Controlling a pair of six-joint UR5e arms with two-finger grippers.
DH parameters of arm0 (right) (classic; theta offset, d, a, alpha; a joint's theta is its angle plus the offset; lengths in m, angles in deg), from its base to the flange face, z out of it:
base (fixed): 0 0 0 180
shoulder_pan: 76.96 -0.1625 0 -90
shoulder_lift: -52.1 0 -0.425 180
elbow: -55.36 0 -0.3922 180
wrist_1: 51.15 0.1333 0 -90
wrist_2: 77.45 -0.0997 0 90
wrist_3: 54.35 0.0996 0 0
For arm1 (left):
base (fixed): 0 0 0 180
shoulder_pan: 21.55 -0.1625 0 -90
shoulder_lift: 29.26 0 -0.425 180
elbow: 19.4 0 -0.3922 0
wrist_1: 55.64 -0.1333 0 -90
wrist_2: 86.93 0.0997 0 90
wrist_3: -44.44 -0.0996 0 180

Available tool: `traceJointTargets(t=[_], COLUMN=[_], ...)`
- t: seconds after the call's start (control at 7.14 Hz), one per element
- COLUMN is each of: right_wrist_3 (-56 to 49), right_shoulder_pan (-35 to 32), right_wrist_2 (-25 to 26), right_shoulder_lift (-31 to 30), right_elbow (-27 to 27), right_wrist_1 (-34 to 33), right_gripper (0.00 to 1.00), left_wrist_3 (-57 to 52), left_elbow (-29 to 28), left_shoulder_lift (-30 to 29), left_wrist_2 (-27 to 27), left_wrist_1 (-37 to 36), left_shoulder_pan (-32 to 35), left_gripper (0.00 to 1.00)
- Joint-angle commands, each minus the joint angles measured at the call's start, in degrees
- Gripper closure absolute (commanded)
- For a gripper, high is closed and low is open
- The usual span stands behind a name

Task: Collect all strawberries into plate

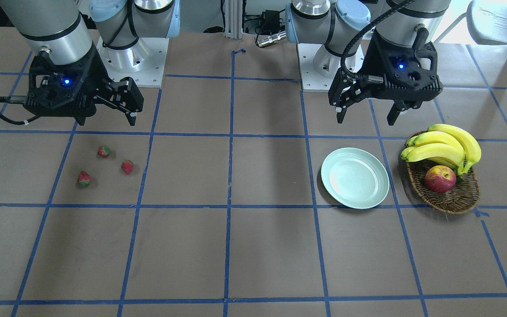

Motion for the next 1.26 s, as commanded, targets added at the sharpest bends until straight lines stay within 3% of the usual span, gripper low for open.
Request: traceJointTargets(t=[0.0, 0.84, 1.12], right_wrist_3=[-0.04, -0.13, -3.45], right_shoulder_pan=[0.09, 0.26, 0.88], right_wrist_2=[-0.08, -0.26, -0.34], right_shoulder_lift=[0.0, 0.26, 0.79], right_elbow=[-0.06, -0.15, -4.07], right_wrist_1=[-0.01, -0.1, -1.58], right_gripper=[0.0, 0.0, 0.0], left_wrist_3=[0.24, 2.96, 3.57], left_elbow=[0.04, -0.31, -0.22], left_shoulder_lift=[0.55, 2.31, 2.57], left_wrist_2=[0.4, -0.65, -0.65], left_wrist_1=[0.37, 3.36, 3.36], left_shoulder_pan=[0.0, -0.26, -0.35], left_gripper=[0.0, 0.0, 0.0])
